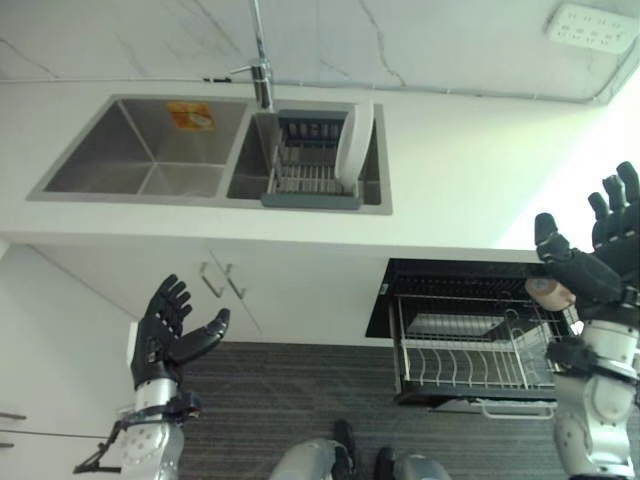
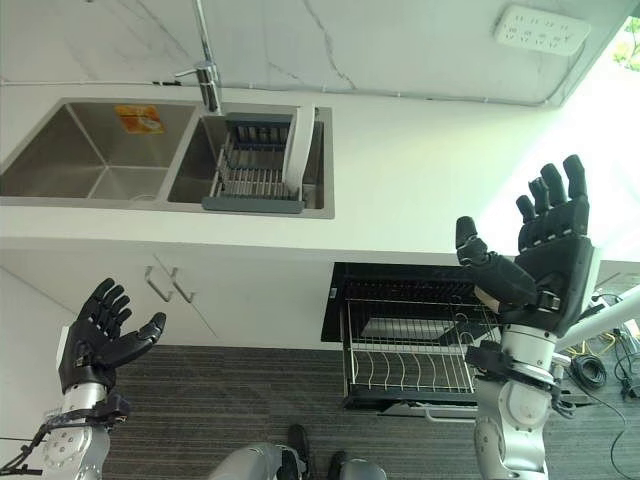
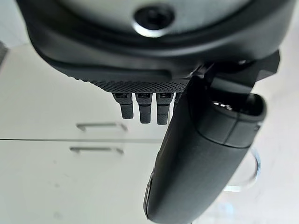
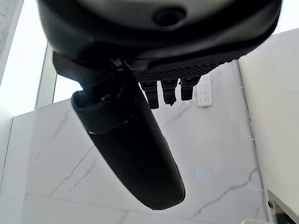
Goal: Place the dishes in the dishwasher.
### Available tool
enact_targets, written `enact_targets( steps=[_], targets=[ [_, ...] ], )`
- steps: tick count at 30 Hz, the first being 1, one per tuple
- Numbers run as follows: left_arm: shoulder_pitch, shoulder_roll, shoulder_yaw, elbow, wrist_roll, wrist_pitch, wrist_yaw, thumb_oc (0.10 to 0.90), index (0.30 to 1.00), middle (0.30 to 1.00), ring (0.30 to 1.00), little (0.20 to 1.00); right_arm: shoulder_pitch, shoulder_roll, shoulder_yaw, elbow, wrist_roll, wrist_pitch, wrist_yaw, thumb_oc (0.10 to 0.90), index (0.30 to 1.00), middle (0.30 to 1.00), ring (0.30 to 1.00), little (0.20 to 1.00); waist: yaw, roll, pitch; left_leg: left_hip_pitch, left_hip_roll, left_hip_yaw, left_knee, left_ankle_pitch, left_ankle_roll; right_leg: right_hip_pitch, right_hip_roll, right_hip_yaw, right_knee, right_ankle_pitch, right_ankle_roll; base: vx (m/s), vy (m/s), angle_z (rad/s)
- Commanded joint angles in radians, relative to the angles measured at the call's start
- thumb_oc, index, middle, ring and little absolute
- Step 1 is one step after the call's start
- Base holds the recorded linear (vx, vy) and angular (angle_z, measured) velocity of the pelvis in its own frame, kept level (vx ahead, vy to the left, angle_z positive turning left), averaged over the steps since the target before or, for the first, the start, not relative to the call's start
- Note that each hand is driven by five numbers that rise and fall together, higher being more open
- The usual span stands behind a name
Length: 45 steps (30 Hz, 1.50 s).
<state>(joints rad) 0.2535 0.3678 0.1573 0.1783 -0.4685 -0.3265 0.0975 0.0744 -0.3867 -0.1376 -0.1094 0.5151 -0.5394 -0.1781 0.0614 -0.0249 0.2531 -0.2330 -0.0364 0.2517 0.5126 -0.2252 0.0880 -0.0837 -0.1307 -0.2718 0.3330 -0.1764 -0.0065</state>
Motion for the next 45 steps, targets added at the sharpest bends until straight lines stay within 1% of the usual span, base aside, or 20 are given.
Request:
enact_targets(
  steps=[1,4,7,10,12,13,14,15,16,17,18,20,23,26,28,29,30,34,38,45],
  targets=[
    [-0.028,-0.009,-0.010,-0.064,-0.028,-0.055,-0.038,0.800,0.900,0.900,0.900,0.900,-0.072,-0.046,-0.047,-0.065,0.017,-0.082,0.024,0.800,0.900,0.900,0.900,0.900,-0.005,0.049,-0.054,0.152,0.049,-0.114,-0.213,0.025,-0.040,0.058,0.061,0.000,-0.033,-0.016,0.061,0.00,-0.170,-0.17],
    [-0.010,-0.029,-0.047,-0.056,-0.014,-0.047,-0.044,0.800,0.900,0.900,0.900,0.900,-0.057,-0.029,-0.022,-0.092,0.012,-0.074,0.028,0.800,0.900,0.900,0.900,0.900,-0.007,0.044,-0.049,0.154,0.051,-0.118,-0.213,0.032,-0.046,0.054,0.067,0.001,-0.033,-0.013,0.053,-0.02,-0.212,0.14],
    [0.001,-0.038,-0.073,-0.028,-0.017,-0.051,-0.015,0.800,0.900,0.900,0.900,0.900,-0.049,-0.030,-0.003,-0.097,0.021,-0.063,0.050,0.800,0.900,0.900,0.900,0.900,-0.012,0.040,-0.043,0.166,0.051,-0.109,-0.213,0.036,-0.056,0.055,0.067,0.003,-0.033,-0.016,0.048,-0.02,-0.136,0.14],
    [0.004,-0.047,-0.082,0.005,-0.033,-0.062,-0.005,0.800,0.900,0.900,0.900,0.900,-0.048,-0.033,0.010,-0.088,0.017,-0.070,0.060,0.800,0.900,0.900,0.900,0.900,-0.013,0.029,-0.033,0.184,0.035,-0.109,-0.213,0.045,-0.061,0.056,0.061,0.016,-0.033,-0.014,0.042,-0.02,-0.113,0.06],
    [0.010,-0.056,-0.091,0.044,-0.013,-0.076,-0.014,0.800,0.900,0.900,0.900,0.900,-0.053,-0.043,0.020,-0.071,0.005,-0.081,0.052,0.800,0.900,0.900,0.900,0.900,-0.002,0.005,-0.016,0.199,0.009,-0.129,-0.213,0.071,-0.068,0.060,0.045,0.052,-0.033,-0.006,0.034,-0.03,-0.083,0.10],
    [0.012,-0.060,-0.093,0.060,-0.011,-0.080,-0.018,0.800,0.900,0.900,0.900,0.900,-0.059,-0.046,0.030,-0.063,0.002,-0.085,0.047,0.800,0.900,0.900,0.900,0.900,0.008,0.000,-0.007,0.190,0.003,-0.159,-0.213,0.094,-0.074,0.063,0.048,0.075,-0.033,-0.002,0.033,-0.03,-0.012,0.07],
    [0.013,-0.061,-0.093,0.067,-0.008,-0.078,-0.020,0.800,0.900,0.900,0.900,0.900,-0.065,-0.046,0.036,-0.059,-0.002,-0.087,0.044,0.800,0.900,0.900,0.900,0.900,0.011,0.002,-0.004,0.183,0.004,-0.174,-0.213,0.099,-0.077,0.064,0.052,0.085,-0.033,-0.002,0.034,-0.03,0.092,-0.01],
    [0.013,-0.061,-0.091,0.085,0.008,-0.057,-0.018,0.800,0.900,0.900,0.900,0.900,-0.083,-0.043,0.049,-0.056,-0.028,-0.084,0.030,0.800,0.900,0.900,0.900,0.900,0.017,0.017,-0.005,0.153,0.028,-0.201,-0.213,0.099,-0.087,0.065,0.065,0.097,-0.033,-0.008,0.037,-0.03,0.151,-0.12],
    [0.009,-0.060,-0.093,0.096,0.012,-0.040,-0.013,0.800,0.900,0.900,0.900,0.900,-0.087,-0.044,0.054,-0.058,-0.043,-0.083,0.019,0.800,0.900,0.900,0.900,0.900,0.016,0.028,-0.008,0.129,0.046,-0.203,-0.213,0.112,-0.098,0.069,0.072,0.098,-0.033,-0.014,0.037,0.00,0.300,-0.32],
    [-0.020,-0.048,-0.109,0.156,0.007,0.034,-0.016,0.800,0.900,0.900,0.900,0.900,-0.092,-0.058,0.060,-0.069,-0.067,-0.072,-0.017,0.800,0.900,0.900,0.900,0.900,0.001,0.044,-0.013,0.085,0.081,-0.165,-0.213,0.134,-0.109,0.079,0.067,0.083,-0.033,-0.030,0.037,0.00,0.258,-0.18],
    [-0.035,-0.047,-0.120,0.181,0.011,0.075,-0.031,0.800,0.900,0.900,0.900,0.900,-0.090,-0.064,0.059,-0.070,-0.056,-0.067,-0.022,0.800,0.900,0.900,0.900,0.900,-0.007,0.047,-0.016,0.079,0.092,-0.154,-0.213,0.133,-0.112,0.076,0.061,0.074,-0.033,-0.030,0.039,0.00,0.246,-0.10],
    [-0.061,-0.049,-0.163,0.232,0.032,0.139,-0.076,0.800,0.900,0.900,0.900,0.900,-0.085,-0.076,0.053,-0.073,-0.028,-0.064,-0.029,0.800,0.900,0.900,0.900,0.900,-0.019,0.053,-0.022,0.075,0.100,-0.158,-0.213,0.122,-0.113,0.064,0.047,0.056,-0.033,-0.025,0.046,-0.02,0.136,0.10],
    [-0.063,-0.062,-0.221,0.289,0.025,0.202,-0.123,0.800,0.900,0.900,0.900,0.900,-0.084,-0.088,0.046,-0.081,-0.011,-0.039,-0.009,0.800,0.900,0.900,0.900,0.900,-0.031,0.065,-0.032,0.091,0.096,-0.159,-0.213,0.090,-0.110,0.045,0.024,0.035,-0.033,-0.018,0.060,0.00,0.134,-0.05],
    [-0.056,-0.080,-0.262,0.334,0.004,0.228,-0.134,0.800,0.900,0.900,0.900,0.900,-0.087,-0.099,0.048,-0.095,0.011,-0.009,0.027,0.800,0.900,0.900,0.900,0.900,-0.038,0.069,-0.046,0.094,0.094,-0.150,-0.213,0.070,-0.107,0.027,0.010,0.024,-0.033,-0.013,0.073,0.02,0.092,-0.24],
    [-0.057,-0.089,-0.272,0.357,-0.013,0.237,-0.127,0.800,0.900,0.900,0.900,0.900,-0.086,-0.102,0.050,-0.103,0.020,0.006,0.029,0.800,0.900,0.900,0.900,0.900,-0.040,0.064,-0.052,0.094,0.088,-0.150,-0.213,0.063,-0.104,0.015,0.005,0.029,-0.033,-0.008,0.081,0.01,0.046,-0.28],
    [-0.058,-0.102,-0.270,0.392,-0.026,0.238,-0.130,0.800,0.900,0.900,0.900,0.900,-0.083,-0.102,0.054,-0.106,0.030,0.012,0.032,0.800,0.900,0.900,0.900,0.900,-0.043,0.056,-0.056,0.095,0.087,-0.140,-0.213,0.058,-0.099,0.002,-0.002,0.035,-0.033,-0.002,0.087,-0.03,0.014,-0.21],
    [-0.067,-0.108,-0.271,0.420,-0.031,0.225,-0.135,0.800,0.900,0.900,0.900,0.900,-0.080,-0.102,0.061,-0.098,0.035,0.001,0.027,0.800,0.900,0.900,0.900,0.900,-0.048,0.048,-0.057,0.096,0.091,-0.124,-0.213,0.051,-0.095,-0.012,-0.009,0.039,-0.033,0.005,0.093,-0.04,-0.007,-0.16],
    [-0.061,-0.128,-0.284,0.453,-0.030,0.221,-0.166,0.800,0.900,0.900,0.900,0.900,-0.057,-0.093,0.049,-0.096,0.054,-0.001,0.040,0.800,0.900,0.900,0.900,0.900,-0.056,0.033,-0.063,0.107,0.086,-0.109,-0.213,0.036,-0.084,-0.024,-0.009,0.057,-0.033,0.013,0.100,0.00,-0.034,-0.25],
    [-0.060,-0.139,-0.293,0.504,-0.006,0.203,-0.161,0.800,0.900,0.900,0.900,0.900,-0.047,-0.091,0.045,-0.091,0.072,0.007,0.062,0.800,0.900,0.900,0.900,0.900,-0.068,0.026,-0.061,0.119,0.082,-0.098,-0.213,0.026,-0.076,-0.032,-0.005,0.079,-0.033,0.018,0.102,0.00,-0.017,-0.13],
    [-0.056,-0.139,-0.303,0.537,0.033,0.168,-0.163,0.800,0.900,0.900,0.900,0.900,-0.039,-0.089,0.041,-0.088,0.089,0.001,0.080,0.800,0.900,0.900,0.900,0.900,-0.073,0.026,-0.056,0.128,0.084,-0.085,-0.213,0.018,-0.072,-0.034,-0.007,0.082,-0.033,0.019,0.105,0.00,-0.013,-0.08]
  ],
)
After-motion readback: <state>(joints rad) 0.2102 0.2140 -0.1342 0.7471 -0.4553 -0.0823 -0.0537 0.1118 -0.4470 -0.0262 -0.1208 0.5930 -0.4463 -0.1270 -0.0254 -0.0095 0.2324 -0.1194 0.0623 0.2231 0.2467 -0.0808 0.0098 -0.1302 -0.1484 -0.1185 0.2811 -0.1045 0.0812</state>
